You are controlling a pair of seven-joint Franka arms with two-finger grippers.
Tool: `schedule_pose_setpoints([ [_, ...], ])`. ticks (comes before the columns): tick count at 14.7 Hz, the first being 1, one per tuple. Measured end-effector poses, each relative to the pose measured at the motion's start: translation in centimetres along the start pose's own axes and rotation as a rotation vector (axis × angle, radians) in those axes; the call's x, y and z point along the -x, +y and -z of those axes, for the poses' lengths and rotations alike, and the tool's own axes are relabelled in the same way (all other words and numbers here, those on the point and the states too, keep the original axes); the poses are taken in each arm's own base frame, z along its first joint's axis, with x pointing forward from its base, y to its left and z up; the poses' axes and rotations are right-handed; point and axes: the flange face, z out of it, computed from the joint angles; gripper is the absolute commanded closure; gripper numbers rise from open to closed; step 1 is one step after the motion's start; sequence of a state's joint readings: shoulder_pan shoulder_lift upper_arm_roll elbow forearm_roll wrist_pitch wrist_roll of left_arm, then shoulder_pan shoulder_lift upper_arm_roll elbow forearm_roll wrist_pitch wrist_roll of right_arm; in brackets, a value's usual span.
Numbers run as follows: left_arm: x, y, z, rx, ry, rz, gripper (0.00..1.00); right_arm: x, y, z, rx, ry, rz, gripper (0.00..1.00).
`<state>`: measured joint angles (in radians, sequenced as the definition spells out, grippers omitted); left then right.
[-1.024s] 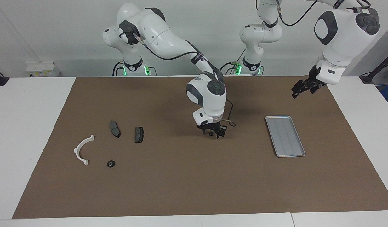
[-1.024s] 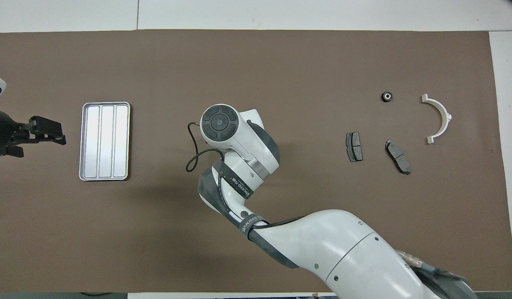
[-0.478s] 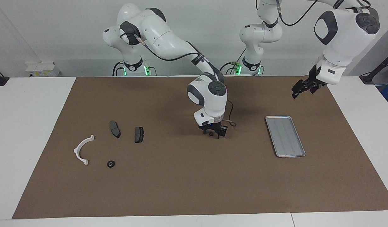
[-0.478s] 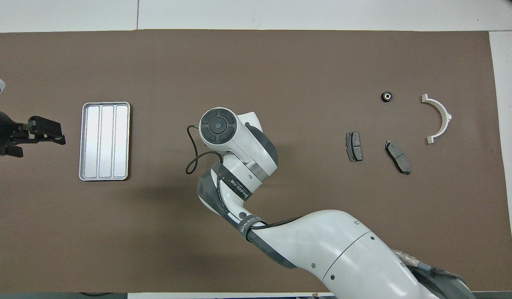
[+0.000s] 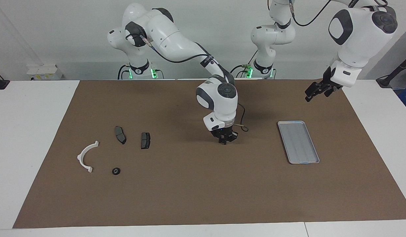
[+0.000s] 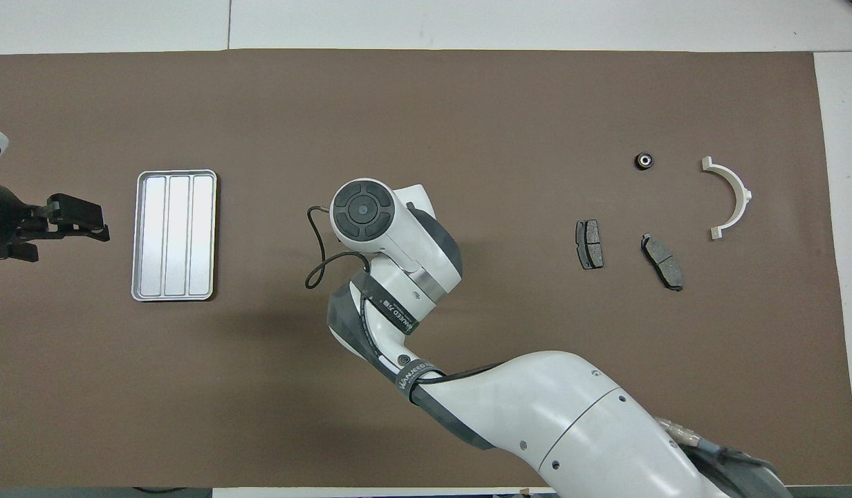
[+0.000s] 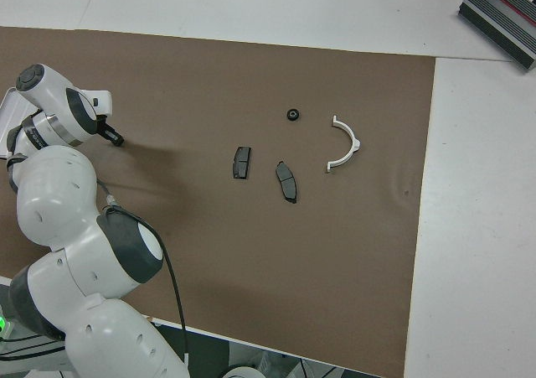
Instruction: Place bearing gear from tray to pile
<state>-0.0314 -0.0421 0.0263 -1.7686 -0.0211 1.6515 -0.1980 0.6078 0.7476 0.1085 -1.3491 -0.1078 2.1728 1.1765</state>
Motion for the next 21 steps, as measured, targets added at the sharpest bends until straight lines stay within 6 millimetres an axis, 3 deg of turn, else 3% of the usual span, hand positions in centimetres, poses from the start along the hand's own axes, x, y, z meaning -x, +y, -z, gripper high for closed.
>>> schedule_pose_setpoints([
  [7, 0.2, 0.1, 1.1, 0.001, 0.008, -0.005, 0.00, -0.8, 0.8, 0.2, 0.058, -0.021, 0.035, 1.00],
  [8, 0.2, 0.1, 1.1, 0.001, 0.008, -0.005, 0.00, -2.3, 1.6, 1.0, 0.090, -0.034, 0.062, 1.00],
  [10, 0.2, 0.1, 1.1, 0.001, 0.008, -0.005, 0.00, -6.8, 3.9, 4.5, 0.129, -0.059, 0.142, 1.00],
  [13, 0.2, 0.0, 1.1, 0.002, 0.008, -0.003, 0.00, -14.3, 9.3, 10.7, 0.125, -0.072, 0.285, 1.00],
  [15, 0.2, 0.0, 1.1, 0.002, 0.008, -0.003, 0.00, -17.9, 13.0, 13.2, 0.120, -0.078, 0.392, 1.00],
  [18, 0.2, 0.0, 1.1, 0.002, 0.008, -0.003, 0.00, -23.1, 18.7, 14.1, 0.115, -0.094, 0.543, 1.00],
  [21, 0.2, 0.0, 1.1, 0.002, 0.008, -0.003, 0.00, -27.9, 25.0, 11.7, 0.096, -0.080, 0.632, 1.00],
])
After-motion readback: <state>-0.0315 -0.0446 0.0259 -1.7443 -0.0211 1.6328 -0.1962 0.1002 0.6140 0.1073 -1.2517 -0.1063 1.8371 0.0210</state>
